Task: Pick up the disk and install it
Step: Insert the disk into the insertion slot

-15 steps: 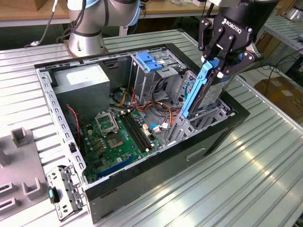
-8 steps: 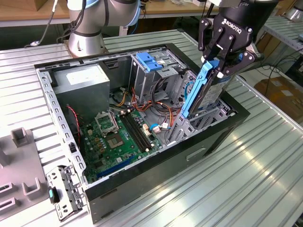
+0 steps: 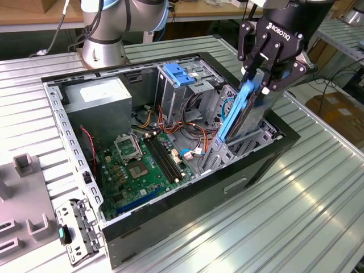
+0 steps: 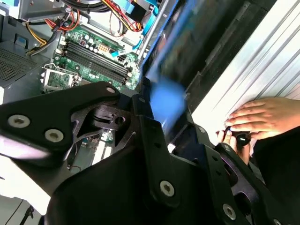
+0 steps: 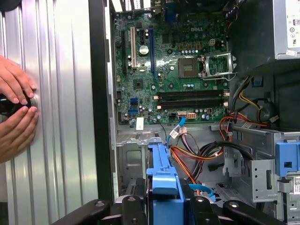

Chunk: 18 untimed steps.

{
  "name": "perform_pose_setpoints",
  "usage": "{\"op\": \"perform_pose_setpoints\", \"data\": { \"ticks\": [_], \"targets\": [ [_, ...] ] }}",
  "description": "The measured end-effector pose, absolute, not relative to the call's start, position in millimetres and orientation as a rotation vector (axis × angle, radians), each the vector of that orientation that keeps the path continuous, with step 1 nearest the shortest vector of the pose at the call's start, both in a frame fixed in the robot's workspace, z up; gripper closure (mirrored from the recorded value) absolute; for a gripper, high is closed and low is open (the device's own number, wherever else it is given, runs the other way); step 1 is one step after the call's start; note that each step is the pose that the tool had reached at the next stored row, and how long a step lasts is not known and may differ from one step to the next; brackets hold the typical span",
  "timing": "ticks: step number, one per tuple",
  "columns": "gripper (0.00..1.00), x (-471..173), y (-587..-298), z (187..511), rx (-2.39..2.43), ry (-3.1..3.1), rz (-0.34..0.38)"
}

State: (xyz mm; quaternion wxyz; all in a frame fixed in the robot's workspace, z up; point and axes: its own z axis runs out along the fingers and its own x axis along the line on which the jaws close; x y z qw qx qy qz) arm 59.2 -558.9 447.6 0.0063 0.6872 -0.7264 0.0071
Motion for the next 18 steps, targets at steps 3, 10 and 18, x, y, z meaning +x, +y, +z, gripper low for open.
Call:
{"op": "perform_pose_setpoints", "data": {
  "ticks": [3, 10, 18],
  "targets": [
    [0.49, 59.2, -559.1, 442.0, 2.151, -2.273, 0.023],
    [0.51, 59.2, -561.3, 422.6, 2.152, -2.272, 0.023],
    [0.88, 59.5, -564.1, 404.2, 2.153, -2.272, 0.023]
  ]
}}
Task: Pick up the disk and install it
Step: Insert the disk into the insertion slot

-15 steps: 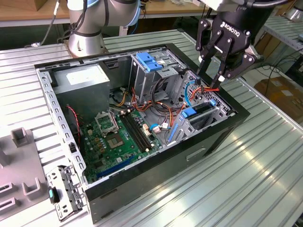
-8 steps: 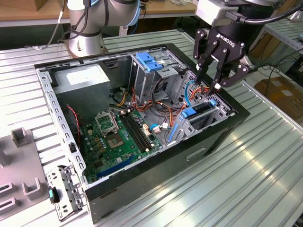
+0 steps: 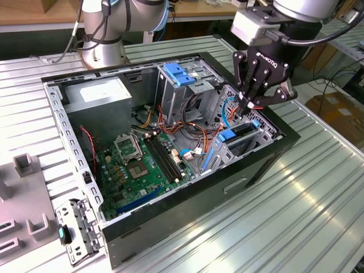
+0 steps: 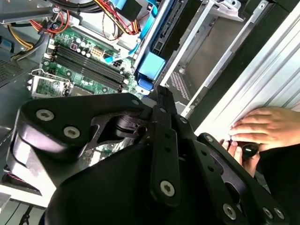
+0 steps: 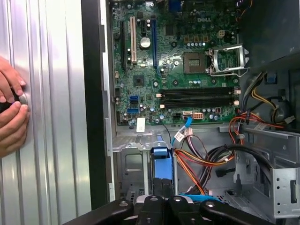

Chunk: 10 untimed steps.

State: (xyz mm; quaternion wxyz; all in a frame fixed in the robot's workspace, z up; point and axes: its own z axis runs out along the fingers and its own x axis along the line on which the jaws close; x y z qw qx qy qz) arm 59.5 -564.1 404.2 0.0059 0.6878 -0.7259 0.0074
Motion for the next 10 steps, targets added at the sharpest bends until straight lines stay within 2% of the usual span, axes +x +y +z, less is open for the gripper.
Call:
{"op": "perform_pose_setpoints", "data": {
  "ticks": [10],
  "targets": [
    [0.89, 82.9, -564.5, 381.8, 2.152, -2.271, 0.024]
  ]
}}
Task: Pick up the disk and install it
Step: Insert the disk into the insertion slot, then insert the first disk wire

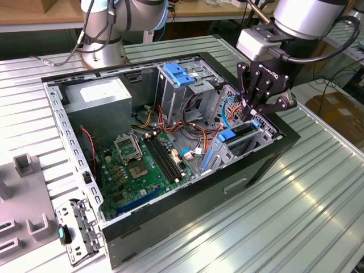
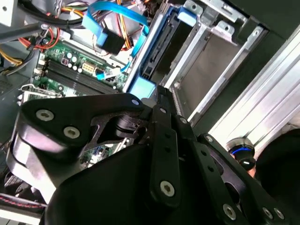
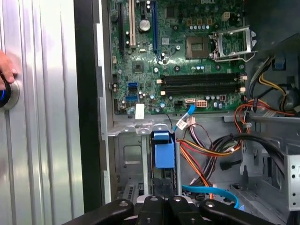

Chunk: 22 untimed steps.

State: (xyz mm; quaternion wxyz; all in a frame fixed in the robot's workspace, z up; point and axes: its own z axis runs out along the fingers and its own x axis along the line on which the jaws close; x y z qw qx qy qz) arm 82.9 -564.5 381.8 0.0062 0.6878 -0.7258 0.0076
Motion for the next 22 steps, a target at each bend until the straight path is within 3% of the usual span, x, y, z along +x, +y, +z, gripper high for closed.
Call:
{"op": "perform_pose_setpoints", "data": {
  "ticks": [22],
  "targets": [
    [0.89, 92.5, -564.5, 381.1, 2.152, -2.271, 0.024]
  ]
}}
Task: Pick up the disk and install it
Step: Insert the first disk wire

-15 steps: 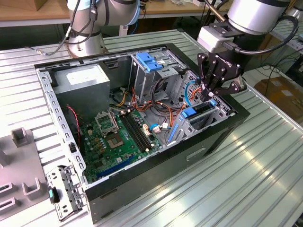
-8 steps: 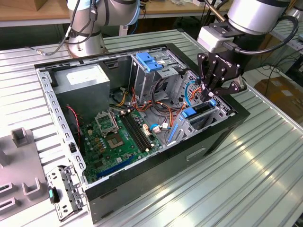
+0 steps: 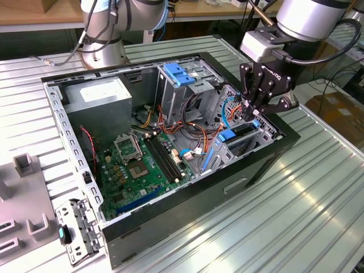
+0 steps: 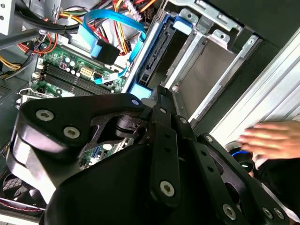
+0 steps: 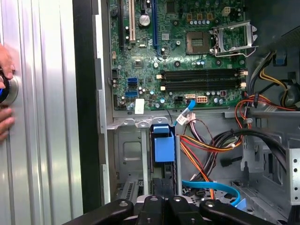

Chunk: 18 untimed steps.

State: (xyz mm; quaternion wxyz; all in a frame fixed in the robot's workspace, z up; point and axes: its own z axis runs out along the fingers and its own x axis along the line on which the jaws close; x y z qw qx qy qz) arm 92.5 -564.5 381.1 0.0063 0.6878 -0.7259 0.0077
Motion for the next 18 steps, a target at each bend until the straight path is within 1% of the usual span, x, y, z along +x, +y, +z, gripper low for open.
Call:
{"op": "perform_pose_setpoints", "data": {
  "ticks": [12, 18],
  "targets": [
    [0.89, 107.3, -561.3, 389.2, 2.232, -2.188, 0.019],
    [0.89, 145.3, -545.3, 389.2, 2.23, -2.186, 0.015]
  ]
}}
